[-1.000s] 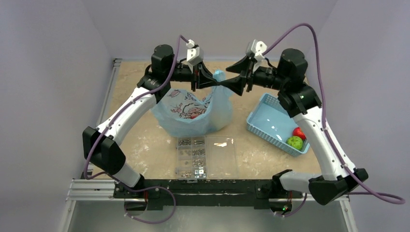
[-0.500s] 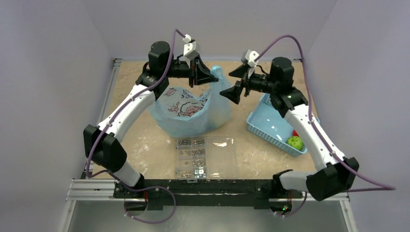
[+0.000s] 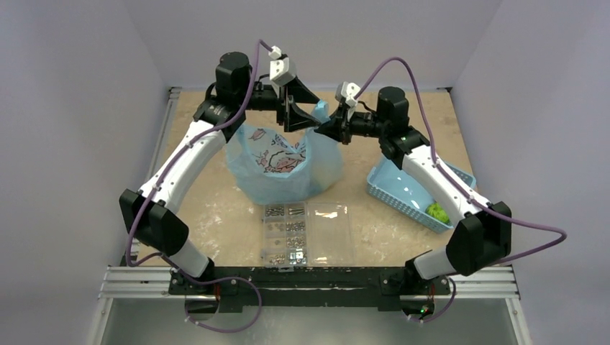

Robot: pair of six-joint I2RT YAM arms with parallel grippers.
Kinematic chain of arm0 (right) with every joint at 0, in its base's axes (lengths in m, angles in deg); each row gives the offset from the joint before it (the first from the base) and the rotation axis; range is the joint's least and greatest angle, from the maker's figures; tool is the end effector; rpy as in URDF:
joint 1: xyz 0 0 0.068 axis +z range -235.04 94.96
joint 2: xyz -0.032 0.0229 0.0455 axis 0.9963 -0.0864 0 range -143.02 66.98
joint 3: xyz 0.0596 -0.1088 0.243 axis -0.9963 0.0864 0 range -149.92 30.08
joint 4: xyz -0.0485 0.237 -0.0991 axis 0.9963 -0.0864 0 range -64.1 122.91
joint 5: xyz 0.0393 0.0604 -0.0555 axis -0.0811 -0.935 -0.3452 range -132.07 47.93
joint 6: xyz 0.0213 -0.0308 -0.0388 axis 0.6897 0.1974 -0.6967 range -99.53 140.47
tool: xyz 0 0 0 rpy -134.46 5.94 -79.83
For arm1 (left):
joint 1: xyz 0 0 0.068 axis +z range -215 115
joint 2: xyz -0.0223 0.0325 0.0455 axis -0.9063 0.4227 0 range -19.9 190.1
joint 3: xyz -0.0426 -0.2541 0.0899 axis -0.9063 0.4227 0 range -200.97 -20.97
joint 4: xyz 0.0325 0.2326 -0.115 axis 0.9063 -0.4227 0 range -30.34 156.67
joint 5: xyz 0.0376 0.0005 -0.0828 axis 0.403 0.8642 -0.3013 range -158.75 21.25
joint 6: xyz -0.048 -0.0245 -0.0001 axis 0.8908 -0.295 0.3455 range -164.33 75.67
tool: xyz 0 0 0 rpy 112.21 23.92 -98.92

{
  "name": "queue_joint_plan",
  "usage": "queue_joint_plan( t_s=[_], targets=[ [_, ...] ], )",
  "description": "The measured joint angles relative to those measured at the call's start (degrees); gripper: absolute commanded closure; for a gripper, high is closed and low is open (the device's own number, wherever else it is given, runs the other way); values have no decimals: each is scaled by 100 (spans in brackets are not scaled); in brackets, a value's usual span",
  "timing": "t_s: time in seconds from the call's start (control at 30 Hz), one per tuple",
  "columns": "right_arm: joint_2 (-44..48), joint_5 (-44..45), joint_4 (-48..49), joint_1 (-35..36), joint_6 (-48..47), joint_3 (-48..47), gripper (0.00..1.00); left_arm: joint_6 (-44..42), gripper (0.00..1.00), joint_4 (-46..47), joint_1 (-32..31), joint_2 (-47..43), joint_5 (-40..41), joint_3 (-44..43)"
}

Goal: Place the fake fruits into the plastic bag and tie a complex knot

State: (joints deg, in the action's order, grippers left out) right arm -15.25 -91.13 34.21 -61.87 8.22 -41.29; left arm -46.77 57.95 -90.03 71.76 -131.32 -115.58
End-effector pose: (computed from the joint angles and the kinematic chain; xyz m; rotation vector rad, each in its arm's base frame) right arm 0.2949 0.1555 0.3717 -1.1025 1.3706 0.8775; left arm 0.3122 -0.1805 0.4409 1.1891 1.2968 -1.1920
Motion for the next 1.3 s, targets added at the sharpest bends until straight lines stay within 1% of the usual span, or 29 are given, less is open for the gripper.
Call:
queue_joint_plan(
  t_s=[0.03, 0.13, 0.2, 0.23, 0.27, 0.37, 0.4, 0.43, 0.47, 0.53, 0.6, 0.63, 0.67, 0.7, 0.87, 0.93, 1.07, 1.2, 1.23, 1.3],
  targets=[
    [-31, -24, -2, 15, -57, -13, 100, -68, 24, -52, 11, 0, 9, -31],
    [-216, -157, -46, 61, -227, -190, 100, -592, 23, -651, 13, 11, 114, -415],
    [-326, -175, -57, 90, -293, -308, 100, -831, 33, -887, 13, 15, 186, -621],
    [-372, -195, -70, 96, -326, -367, 100, -909, 45, -951, 11, 15, 208, -675],
    [-409, -203, -79, 109, -348, -420, 100, -992, 64, -1025, 4, 15, 271, -728],
    [-511, -258, -83, 120, -411, -573, 100, -1102, 99, -1145, -22, 35, 446, -758],
    [-553, -289, -83, 120, -435, -632, 100, -1108, 100, -1204, -24, 59, 514, -780],
    [-608, -310, -79, 120, -459, -704, 97, -1099, 100, -1250, -24, 92, 590, -815],
    [-667, -319, -81, 118, -483, -780, 81, -1088, 100, -1285, -26, 136, 675, -863],
    [-857, -323, -98, 116, -538, -1032, 42, -957, 100, -1294, -17, 192, 850, -911],
    [-968, -258, -68, 96, -516, -1178, 25, -680, 100, -1255, 4, 214, 1117, -909],
    [-962, -223, -35, 83, -461, -1172, 11, -501, 100, -1189, 17, 219, 1285, -887],
    [-894, -114, 72, 76, -334, -1086, 3, -323, 100, -1110, 22, 216, 1440, -857],
    [-776, 22, 210, 76, -160, -922, 1, -140, 100, -1014, 28, 210, 1606, -813],
    [225, 811, 1187, 184, 850, 485, 1, 680, 100, -713, 28, 188, 2505, -629],
    [345, 1182, 1604, 348, 1239, 695, 1, 946, 100, -688, 28, 186, 2758, -629],
    [127, 2227, 2492, 780, 1790, 734, 1, 1368, 100, -645, 28, 186, 3029, -629],
    [-391, 3239, 3261, 1143, 1952, 732, 1, 1672, 100, -568, 26, 186, 3115, -629],
    [-551, 3477, 3397, 1213, 1939, 732, 4, 1709, 100, -557, 28, 186, 3117, -629],
    [-855, 3875, 3595, 1325, 1869, 732, 13, 1810, 100, -544, 28, 186, 3115, -627]
  ],
)
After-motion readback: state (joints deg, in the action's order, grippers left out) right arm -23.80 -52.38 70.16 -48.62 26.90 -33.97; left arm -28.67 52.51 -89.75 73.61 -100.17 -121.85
